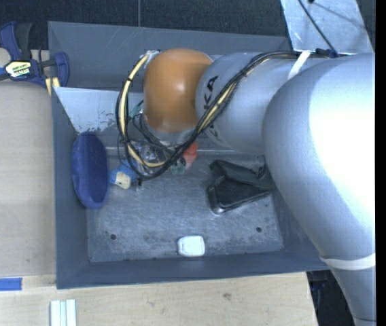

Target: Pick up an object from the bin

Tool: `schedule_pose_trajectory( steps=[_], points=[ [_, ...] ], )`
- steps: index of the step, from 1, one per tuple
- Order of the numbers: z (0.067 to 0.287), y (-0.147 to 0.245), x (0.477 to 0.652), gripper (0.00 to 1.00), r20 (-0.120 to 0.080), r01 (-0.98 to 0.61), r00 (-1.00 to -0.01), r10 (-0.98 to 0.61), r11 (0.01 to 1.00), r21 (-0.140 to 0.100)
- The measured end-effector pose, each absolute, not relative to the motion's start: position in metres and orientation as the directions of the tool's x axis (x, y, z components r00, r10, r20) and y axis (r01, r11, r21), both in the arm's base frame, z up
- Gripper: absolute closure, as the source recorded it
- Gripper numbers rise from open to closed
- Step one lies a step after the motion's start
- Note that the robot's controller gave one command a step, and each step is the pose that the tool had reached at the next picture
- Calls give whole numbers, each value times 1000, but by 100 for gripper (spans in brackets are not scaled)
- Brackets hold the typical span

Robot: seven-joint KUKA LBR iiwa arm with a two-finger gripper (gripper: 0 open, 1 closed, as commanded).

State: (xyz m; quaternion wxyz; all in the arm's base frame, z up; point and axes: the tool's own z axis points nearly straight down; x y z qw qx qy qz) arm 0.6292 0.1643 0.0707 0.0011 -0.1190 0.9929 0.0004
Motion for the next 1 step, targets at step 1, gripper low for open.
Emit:
schedule_pose_trajectory(
  steps=[1],
  points=[
    [195, 176, 570, 100, -10, -282, -959, -282, 959, 0]
  ],
)
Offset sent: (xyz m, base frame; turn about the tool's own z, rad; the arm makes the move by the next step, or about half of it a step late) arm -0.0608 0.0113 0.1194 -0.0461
